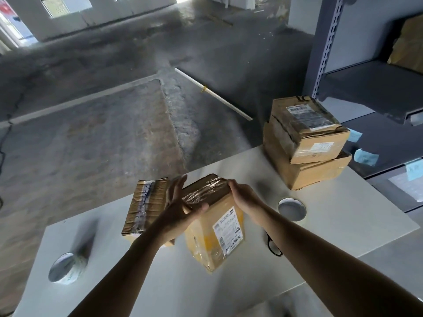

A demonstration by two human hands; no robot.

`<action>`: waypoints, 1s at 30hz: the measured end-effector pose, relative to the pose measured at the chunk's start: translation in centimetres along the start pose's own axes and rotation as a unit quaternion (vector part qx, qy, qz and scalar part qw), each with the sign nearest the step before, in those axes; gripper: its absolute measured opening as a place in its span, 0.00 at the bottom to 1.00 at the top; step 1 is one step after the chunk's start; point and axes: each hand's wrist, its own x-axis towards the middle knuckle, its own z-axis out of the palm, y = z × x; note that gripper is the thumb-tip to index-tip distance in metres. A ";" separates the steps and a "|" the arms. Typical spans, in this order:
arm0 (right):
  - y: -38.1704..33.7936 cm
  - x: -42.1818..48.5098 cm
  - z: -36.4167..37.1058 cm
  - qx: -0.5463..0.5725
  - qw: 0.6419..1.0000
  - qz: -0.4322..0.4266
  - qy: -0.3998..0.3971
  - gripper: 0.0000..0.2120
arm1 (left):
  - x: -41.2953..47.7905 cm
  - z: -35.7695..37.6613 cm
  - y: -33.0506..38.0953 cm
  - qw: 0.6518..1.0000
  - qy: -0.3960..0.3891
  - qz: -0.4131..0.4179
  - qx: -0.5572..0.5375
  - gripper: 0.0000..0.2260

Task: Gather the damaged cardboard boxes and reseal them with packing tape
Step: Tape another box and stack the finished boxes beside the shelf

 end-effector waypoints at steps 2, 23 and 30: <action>-0.4 0.6 0.3 0.003 1.000 0.008 0.000 0.25 | 0.2 0.3 -1.2 0.999 -0.002 -0.029 -0.027 0.55; -1.5 -2.4 -3.6 0.170 0.969 -0.122 -0.134 0.19 | 2.1 -2.4 4.1 0.950 0.000 0.022 -0.313 0.31; -1.5 -4.1 -4.8 0.186 0.946 -0.134 -0.230 0.19 | 1.4 -2.5 5.0 0.930 -0.012 -0.066 -0.362 0.45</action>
